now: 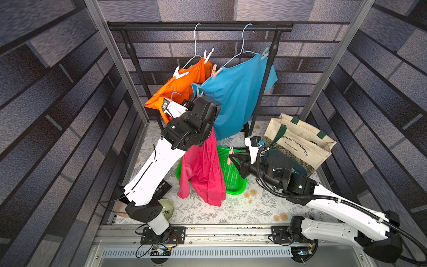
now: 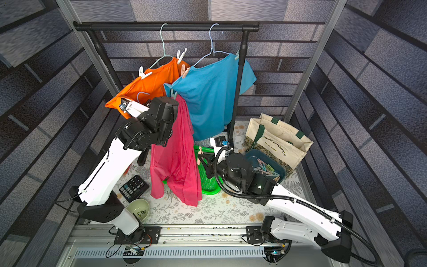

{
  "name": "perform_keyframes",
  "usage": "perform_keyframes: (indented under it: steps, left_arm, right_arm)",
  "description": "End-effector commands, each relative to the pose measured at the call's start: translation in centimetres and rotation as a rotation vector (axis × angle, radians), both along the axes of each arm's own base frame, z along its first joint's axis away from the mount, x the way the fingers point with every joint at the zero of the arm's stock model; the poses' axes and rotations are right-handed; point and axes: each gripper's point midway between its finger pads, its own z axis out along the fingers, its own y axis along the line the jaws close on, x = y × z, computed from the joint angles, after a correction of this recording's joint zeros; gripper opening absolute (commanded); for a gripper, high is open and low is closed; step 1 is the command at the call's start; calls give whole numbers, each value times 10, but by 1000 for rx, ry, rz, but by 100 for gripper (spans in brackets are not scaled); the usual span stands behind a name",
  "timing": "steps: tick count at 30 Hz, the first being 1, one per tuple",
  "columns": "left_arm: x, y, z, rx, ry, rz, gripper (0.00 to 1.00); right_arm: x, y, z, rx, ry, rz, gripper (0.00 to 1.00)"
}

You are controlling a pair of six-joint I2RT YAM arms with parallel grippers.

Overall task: Use clothespins to secure the t-shirt on both sides of the hanger
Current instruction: Clamp the T-shirt on the hanger.

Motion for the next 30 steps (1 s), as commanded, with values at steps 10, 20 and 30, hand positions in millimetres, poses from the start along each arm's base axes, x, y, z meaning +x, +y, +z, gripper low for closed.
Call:
perform_keyframes:
  steps: [10,20,30]
  left_arm:
    - [-3,-12,19,-6,-51,32,0]
    - [-4,-22,25,6,-55,21,0]
    - [-2,-26,25,18,-53,20,0]
  right_arm:
    - [-29,78,86,237,-297,13,0]
    - [-9,109,70,183,-303,-75,0]
    - [-4,114,76,195,-308,-107,0]
